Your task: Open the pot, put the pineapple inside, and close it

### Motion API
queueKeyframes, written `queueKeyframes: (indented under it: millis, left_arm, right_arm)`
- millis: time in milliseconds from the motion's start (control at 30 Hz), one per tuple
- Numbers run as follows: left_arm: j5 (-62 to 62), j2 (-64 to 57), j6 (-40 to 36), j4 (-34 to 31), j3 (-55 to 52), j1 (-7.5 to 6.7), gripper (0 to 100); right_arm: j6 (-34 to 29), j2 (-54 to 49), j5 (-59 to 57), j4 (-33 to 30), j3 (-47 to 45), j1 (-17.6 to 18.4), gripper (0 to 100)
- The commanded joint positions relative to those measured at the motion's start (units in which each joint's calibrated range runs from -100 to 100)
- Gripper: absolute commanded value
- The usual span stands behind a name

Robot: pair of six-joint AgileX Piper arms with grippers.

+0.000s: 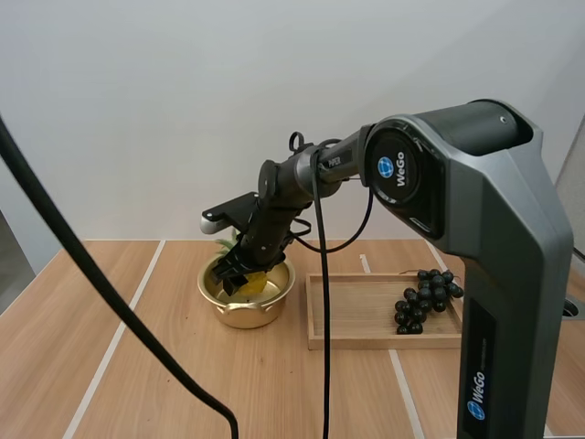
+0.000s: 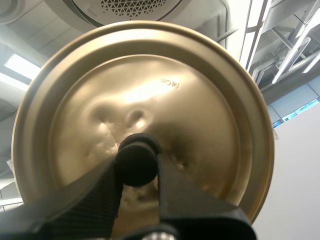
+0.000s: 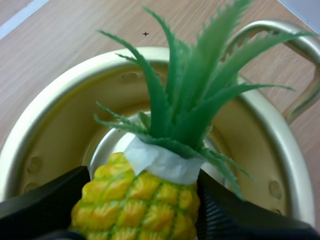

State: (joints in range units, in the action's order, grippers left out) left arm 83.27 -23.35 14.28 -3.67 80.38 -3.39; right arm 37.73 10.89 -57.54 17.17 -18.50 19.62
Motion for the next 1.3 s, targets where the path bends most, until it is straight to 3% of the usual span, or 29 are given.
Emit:
queueKeyframes:
  millis: [0, 67, 233, 333, 867, 1267]
  left_arm:
    - [-0.5, -0.3, 0.0, -0.8, 0.1, -0.14, 0]
    - [-0.5, -0.3, 0.0, -0.8, 0.1, -0.14, 0]
    - [-0.5, -0.3, 0.0, -0.8, 0.1, -0.14, 0]
    - [-0.5, -0.3, 0.0, -0.8, 0.1, -0.14, 0]
    - [0.1, -0.3, 0.0, -0.9, 0.1, -0.14, 0]
    - [0.1, -0.3, 0.0, -1.1, 0.1, -0.14, 0]
  right_arm:
    - [0.0, -0.6, -0.8, -0.5, 0.3, 0.0, 47]
    - [0.0, -0.6, -1.0, -0.9, 0.3, 0.0, 53]
    - [0.0, -0.6, -1.8, -3.0, 0.3, 0.0, 87]
    - [0.0, -0.6, -1.8, -3.0, 0.3, 0.0, 100]
    - [-1.3, -1.6, -3.4, -6.8, 0.4, 0.0, 100]
    - [-4.0, -10.7, -9.3, -7.3, 5.4, 0.0, 100]
